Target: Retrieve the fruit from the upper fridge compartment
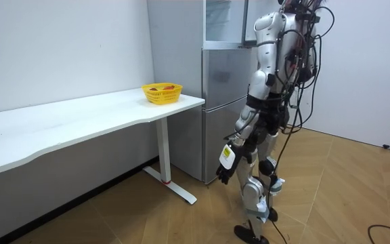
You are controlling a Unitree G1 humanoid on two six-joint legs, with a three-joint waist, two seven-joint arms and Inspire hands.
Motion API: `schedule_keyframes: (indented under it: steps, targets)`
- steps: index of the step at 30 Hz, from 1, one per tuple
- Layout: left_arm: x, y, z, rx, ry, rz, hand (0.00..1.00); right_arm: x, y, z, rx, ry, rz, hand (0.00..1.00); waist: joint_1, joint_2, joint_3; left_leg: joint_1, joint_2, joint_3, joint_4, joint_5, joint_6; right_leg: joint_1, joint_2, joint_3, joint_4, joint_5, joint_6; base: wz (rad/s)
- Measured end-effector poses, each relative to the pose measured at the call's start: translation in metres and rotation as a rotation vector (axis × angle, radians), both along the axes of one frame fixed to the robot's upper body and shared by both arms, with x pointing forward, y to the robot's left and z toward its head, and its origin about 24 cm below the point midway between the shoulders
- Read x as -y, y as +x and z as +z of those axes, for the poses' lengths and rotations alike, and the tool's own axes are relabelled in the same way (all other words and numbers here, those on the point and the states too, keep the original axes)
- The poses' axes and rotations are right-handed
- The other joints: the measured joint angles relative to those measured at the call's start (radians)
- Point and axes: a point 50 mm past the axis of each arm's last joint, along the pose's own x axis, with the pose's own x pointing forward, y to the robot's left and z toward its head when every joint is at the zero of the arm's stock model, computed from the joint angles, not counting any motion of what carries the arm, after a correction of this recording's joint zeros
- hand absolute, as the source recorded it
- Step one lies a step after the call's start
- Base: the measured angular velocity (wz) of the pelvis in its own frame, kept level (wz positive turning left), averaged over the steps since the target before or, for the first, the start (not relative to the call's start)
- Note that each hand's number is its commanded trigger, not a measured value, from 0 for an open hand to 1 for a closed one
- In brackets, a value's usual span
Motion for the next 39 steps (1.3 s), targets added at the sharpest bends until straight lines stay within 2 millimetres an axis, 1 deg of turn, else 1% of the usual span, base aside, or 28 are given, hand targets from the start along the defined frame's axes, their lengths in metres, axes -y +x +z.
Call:
schedule_keyframes:
  steps: [2,3,5,9,11,12,13,15,17,19,21,26,27,29,30,32,35,39]
  targets:
    - [0.0,-0.002,0.0,-0.003,0.008,0.007,0.0,0.006,-0.018,-0.022,-0.095,0.069,-0.097,0.0,-0.014,0.005,-0.0001,0.0,-0.001,0.0,-0.005,0.0,0.0,0.0,-0.002,-0.004,0.0,-0.001,0.001,0.03]
    - [-0.001,-0.002,0.0,-0.002,0.011,0.009,0.0,0.007,-0.024,-0.026,-0.112,0.09,-0.126,0.0,-0.015,0.007,-0.0002,-0.001,-0.002,0.0,-0.005,0.0,0.0,0.0,-0.002,-0.004,0.0,-0.001,0.002,0.0]
    - [-0.002,-0.002,0.0,0.002,0.012,0.026,0.0,0.009,-0.041,-0.036,-0.125,0.182,-0.252,0.0,-0.019,0.013,-0.0005,-0.004,-0.003,0.0,-0.004,0.0,0.0,-0.004,-0.003,-0.003,0.001,-0.005,0.003,0.0]
    - [-0.001,0.001,0.0,0.012,0.008,0.029,0.0,0.016,-0.059,-0.046,-0.141,0.282,-0.4,0.0,-0.022,0.011,-0.0017,-0.004,-0.003,0.001,-0.003,0.0,0.0,-0.007,-0.004,0.001,0.005,-0.008,0.002,-0.02]
    - [-0.002,-0.002,0.001,0.012,0.012,0.034,0.0,0.024,-0.064,-0.045,-0.114,0.308,-0.501,0.0,-0.032,0.01,-0.002,0.004,-0.004,0.0,-0.003,0.0,0.0,0.0,-0.004,0.0,0.0,-0.009,0.003,0.0]
    - [-0.003,-0.003,0.001,0.014,0.013,0.034,0.0,0.026,-0.064,-0.044,-0.103,0.312,-0.526,0.0,-0.038,0.008,-0.0016,0.004,-0.004,0.0,-0.003,0.0,0.0,0.0,-0.005,-0.003,0.0,-0.01,0.003,0.07]
    - [-0.003,-0.003,0.002,0.014,0.014,0.036,0.0,0.031,-0.062,-0.041,-0.077,0.319,-0.578,0.0,-0.044,0.006,-0.0014,0.001,-0.005,-0.001,-0.003,0.0,0.0,0.001,-0.006,-0.005,0.002,-0.011,0.003,0.05]
    - [-0.003,-0.001,0.002,0.021,0.014,0.036,0.0,0.038,-0.059,-0.036,-0.034,0.328,-0.657,0.0,-0.046,0.001,-0.0003,0.0,-0.005,-0.001,-0.003,0.0,0.0,0.0,-0.006,-0.005,0.002,-0.011,0.003,0.02]
    - [-0.005,0.003,0.003,0.037,0.018,0.032,0.0,0.045,-0.055,-0.03,0.011,0.336,-0.744,0.0,-0.044,-0.009,0.0016,0.0,-0.005,-0.001,-0.003,0.0,0.0,-0.002,-0.006,-0.006,-0.001,-0.015,0.004,0.04]
    - [-0.006,0.004,0.003,0.043,0.02,0.032,0.0,0.046,-0.052,-0.026,0.039,0.331,-0.773,0.0,-0.043,-0.015,0.0022,-0.001,-0.005,-0.004,-0.003,0.0,0.0,-0.007,-0.006,-0.006,-0.001,-0.016,0.004,0.02]
    - [-0.007,0.005,0.004,0.045,0.02,0.038,0.0,0.048,-0.05,-0.02,0.067,0.323,-0.795,0.0,-0.042,-0.017,0.0019,-0.003,-0.007,-0.004,-0.004,0.0,0.0,-0.009,-0.007,-0.006,0.0,-0.016,0.004,0.0]
    - [-0.013,0.006,0.005,0.052,0.024,0.063,0.0,0.059,-0.041,0.007,0.206,0.296,-0.863,0.0,-0.041,-0.019,0.0003,-0.026,-0.01,-0.011,-0.003,0.001,0.001,-0.034,-0.009,-0.007,0.003,-0.015,0.005,0.0]
    - [-0.013,0.006,0.005,0.056,0.024,0.066,0.0,0.061,-0.04,0.011,0.221,0.289,-0.866,0.0,-0.042,-0.02,0.0,-0.03,-0.01,-0.011,-0.003,0.001,0.001,-0.036,-0.009,-0.007,0.003,-0.015,0.005,0.0]
    - [-0.015,0.008,0.006,0.071,0.026,0.075,0.0,0.071,-0.032,0.029,0.298,0.251,-0.869,0.0,-0.042,-0.021,0.0003,-0.03,-0.012,-0.009,-0.003,0.001,0.001,-0.046,-0.011,-0.006,0.026,-0.015,0.006,-0.07]
    - [-0.015,0.008,0.006,0.073,0.027,0.077,0.0,0.072,-0.029,0.034,0.322,0.246,-0.865,0.0,-0.039,-0.021,0.0007,-0.033,-0.012,-0.009,-0.004,0.001,0.001,-0.046,-0.012,-0.006,0.028,-0.015,0.006,-0.09]
    - [-0.016,0.01,0.007,0.085,0.031,0.077,0.0,0.076,-0.02,0.051,0.393,0.202,-0.832,0.0,-0.039,-0.027,0.0023,-0.034,-0.012,-0.009,-0.003,0.001,0.001,-0.045,-0.012,-0.006,0.029,-0.016,0.006,-0.02]
    - [-0.016,0.012,0.007,0.093,0.03,0.075,0.0,0.074,-0.012,0.065,0.444,0.125,-0.793,0.0,-0.034,-0.036,0.0023,-0.03,-0.012,-0.009,-0.003,0.001,0.001,-0.043,-0.011,-0.003,0.025,-0.016,0.005,0.0]
    - [-0.017,0.009,0.007,0.085,0.029,0.083,0.0,0.072,-0.005,0.081,0.504,0.065,-0.746,0.0,-0.015,-0.036,0.0029,-0.024,-0.012,-0.005,-0.003,0.001,0.001,-0.047,-0.01,0.004,0.018,-0.016,0.006,-0.03]
